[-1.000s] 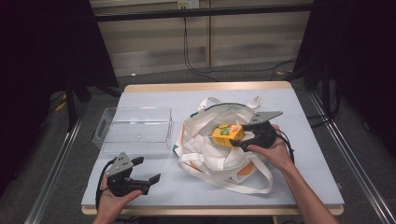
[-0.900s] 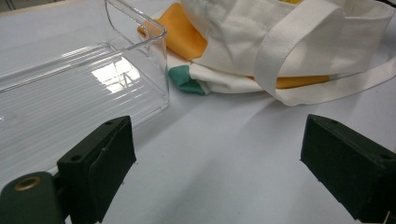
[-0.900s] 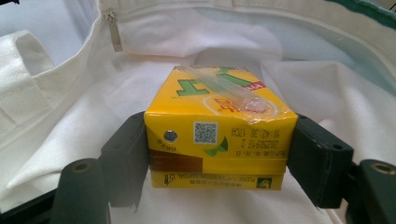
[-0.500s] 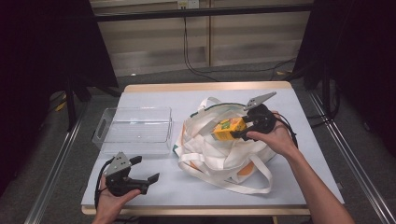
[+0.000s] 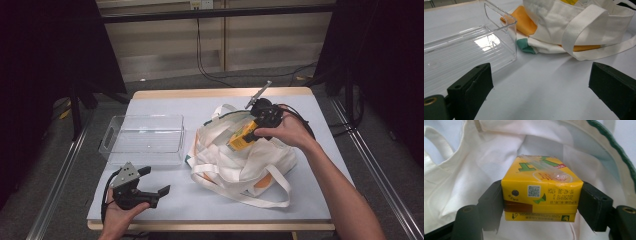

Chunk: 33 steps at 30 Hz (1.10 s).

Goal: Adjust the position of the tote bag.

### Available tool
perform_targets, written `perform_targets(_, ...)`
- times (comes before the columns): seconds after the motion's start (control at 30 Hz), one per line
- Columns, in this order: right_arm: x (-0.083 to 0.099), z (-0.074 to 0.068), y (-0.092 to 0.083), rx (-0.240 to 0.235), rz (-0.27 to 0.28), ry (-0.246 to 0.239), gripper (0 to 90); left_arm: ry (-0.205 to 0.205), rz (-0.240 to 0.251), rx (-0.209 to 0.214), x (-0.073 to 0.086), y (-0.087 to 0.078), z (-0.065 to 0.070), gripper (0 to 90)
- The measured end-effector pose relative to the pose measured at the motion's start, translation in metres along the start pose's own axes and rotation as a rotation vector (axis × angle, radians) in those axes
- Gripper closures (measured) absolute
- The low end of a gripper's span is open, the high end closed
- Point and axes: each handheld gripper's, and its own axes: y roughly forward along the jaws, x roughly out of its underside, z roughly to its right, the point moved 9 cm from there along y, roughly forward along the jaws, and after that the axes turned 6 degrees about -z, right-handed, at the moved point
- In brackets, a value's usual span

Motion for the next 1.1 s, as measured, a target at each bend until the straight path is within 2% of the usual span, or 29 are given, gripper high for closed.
perform_targets(0.03, -0.001, 0.000, 0.000, -0.005, -0.024, -0.011, 28.1, 0.003, 0.000, 0.002, 0.000, 0.000, 0.001, 5.1)
perform_targets(0.13, -0.007, -0.001, 0.000, -0.013, -0.076, 0.022, 28.1, 0.003, 0.000, 0.000, 0.000, 0.000, 0.001, 5.7)
perform_targets(0.37, -0.014, -0.001, 0.008, -0.023, -0.205, -0.001, 28.1, 0.011, -0.004, -0.002, 0.000, 0.000, 0.001, 5.9)
perform_targets(0.47, -0.018, -0.001, 0.010, -0.018, -0.216, -0.006, 28.1, 0.012, -0.003, -0.001, 0.000, 0.001, 0.001, 6.0)
perform_targets(0.67, -0.022, -0.003, 0.017, -0.014, -0.280, -0.029, 28.1, 0.009, -0.004, -0.001, 0.001, 0.000, 0.002, 6.1)
perform_targets(0.77, -0.025, -0.005, 0.021, -0.016, -0.286, -0.043, 28.1, 0.002, -0.002, -0.004, 0.001, -0.001, 0.000, 6.2)
perform_targets(1.1, -0.033, -0.003, 0.027, -0.012, -0.306, -0.030, 28.1, 0.007, -0.005, -0.006, 0.001, -0.001, 0.000, 6.2)
